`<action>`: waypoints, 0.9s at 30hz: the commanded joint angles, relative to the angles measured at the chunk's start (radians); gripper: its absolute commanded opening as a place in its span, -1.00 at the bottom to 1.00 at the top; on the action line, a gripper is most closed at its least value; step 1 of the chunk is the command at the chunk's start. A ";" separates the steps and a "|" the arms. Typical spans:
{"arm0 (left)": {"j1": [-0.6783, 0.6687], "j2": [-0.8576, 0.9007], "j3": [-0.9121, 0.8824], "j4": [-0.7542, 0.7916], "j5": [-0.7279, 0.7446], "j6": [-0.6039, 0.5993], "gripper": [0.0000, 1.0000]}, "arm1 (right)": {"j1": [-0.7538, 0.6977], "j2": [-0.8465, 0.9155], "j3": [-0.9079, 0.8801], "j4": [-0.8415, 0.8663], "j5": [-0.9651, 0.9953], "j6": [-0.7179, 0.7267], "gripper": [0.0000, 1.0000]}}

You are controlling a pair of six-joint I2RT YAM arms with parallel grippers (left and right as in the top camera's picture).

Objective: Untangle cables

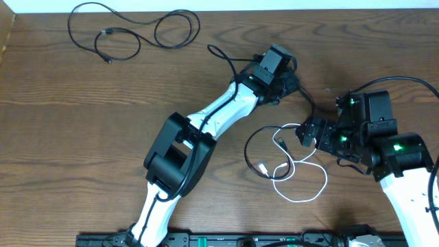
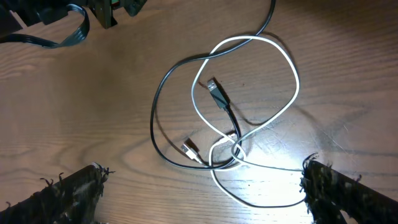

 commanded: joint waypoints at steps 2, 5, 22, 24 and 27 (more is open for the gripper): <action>0.000 -0.008 0.008 0.001 -0.026 0.010 -0.09 | -0.003 -0.011 0.002 0.001 -0.007 0.010 0.98; 0.000 -0.008 0.008 -0.012 -0.045 0.058 -0.15 | -0.003 -0.011 0.002 0.000 -0.005 0.011 0.99; 0.002 -0.009 0.008 -0.041 -0.059 0.063 -0.85 | -0.003 -0.011 0.002 -0.001 -0.006 0.011 0.98; 0.003 -0.019 0.010 -0.040 -0.058 0.112 -0.85 | -0.003 -0.011 0.002 -0.003 -0.006 0.010 0.99; 0.007 -0.056 0.011 -0.042 -0.055 0.218 -0.85 | -0.003 -0.011 0.002 -0.008 -0.005 0.010 0.98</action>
